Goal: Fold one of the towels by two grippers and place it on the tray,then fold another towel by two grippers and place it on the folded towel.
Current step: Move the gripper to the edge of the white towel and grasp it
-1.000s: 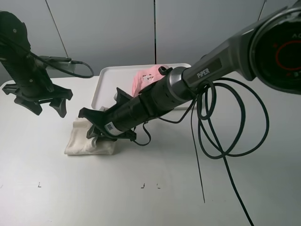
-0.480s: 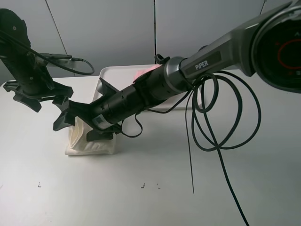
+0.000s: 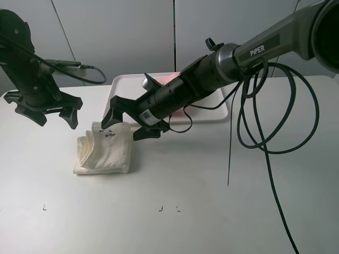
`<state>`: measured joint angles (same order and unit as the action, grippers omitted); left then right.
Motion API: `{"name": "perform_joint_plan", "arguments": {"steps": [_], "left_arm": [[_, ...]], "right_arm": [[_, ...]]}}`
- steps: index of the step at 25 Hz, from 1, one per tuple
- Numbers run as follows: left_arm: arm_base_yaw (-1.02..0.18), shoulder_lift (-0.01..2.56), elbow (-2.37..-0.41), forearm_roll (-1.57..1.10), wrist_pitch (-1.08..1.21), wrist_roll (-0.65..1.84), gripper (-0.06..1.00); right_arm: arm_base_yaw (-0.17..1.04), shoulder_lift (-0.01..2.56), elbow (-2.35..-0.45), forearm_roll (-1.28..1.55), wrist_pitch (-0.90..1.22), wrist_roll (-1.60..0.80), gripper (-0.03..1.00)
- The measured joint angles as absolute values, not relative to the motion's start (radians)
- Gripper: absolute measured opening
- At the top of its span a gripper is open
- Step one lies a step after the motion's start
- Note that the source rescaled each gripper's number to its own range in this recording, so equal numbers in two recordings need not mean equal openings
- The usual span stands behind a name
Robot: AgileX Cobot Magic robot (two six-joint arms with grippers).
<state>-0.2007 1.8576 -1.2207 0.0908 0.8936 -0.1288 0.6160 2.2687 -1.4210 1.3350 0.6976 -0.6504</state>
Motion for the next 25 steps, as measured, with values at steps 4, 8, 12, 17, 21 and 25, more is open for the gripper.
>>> {"name": "perform_joint_plan", "arguments": {"steps": [4,8,12,17,21,25], "left_arm": [[-0.201,1.858,-1.221,0.079,0.897,-0.127,0.97],[-0.201,1.858,-1.221,0.053,0.897,-0.108,0.97],[-0.201,1.858,-1.221,0.046,0.897,-0.104,0.97],[-0.201,1.858,-1.221,0.044,0.897,-0.102,0.97],[-0.201,1.858,-1.221,0.042,0.897,-0.102,0.97],[-0.201,1.858,-1.221,0.042,0.897,-0.102,0.97]], "right_arm": [[0.604,2.269,-1.421,1.233,0.651,-0.594,0.94],[0.602,2.269,-1.421,1.201,0.635,-0.576,0.93],[0.604,2.273,-1.421,1.199,0.63,-0.574,0.93],[0.626,2.313,-1.423,1.266,0.63,-0.596,0.9],[0.632,2.323,-1.428,1.286,0.628,-0.613,0.87],[0.637,2.338,-1.435,1.327,0.633,-0.615,0.86]]}}
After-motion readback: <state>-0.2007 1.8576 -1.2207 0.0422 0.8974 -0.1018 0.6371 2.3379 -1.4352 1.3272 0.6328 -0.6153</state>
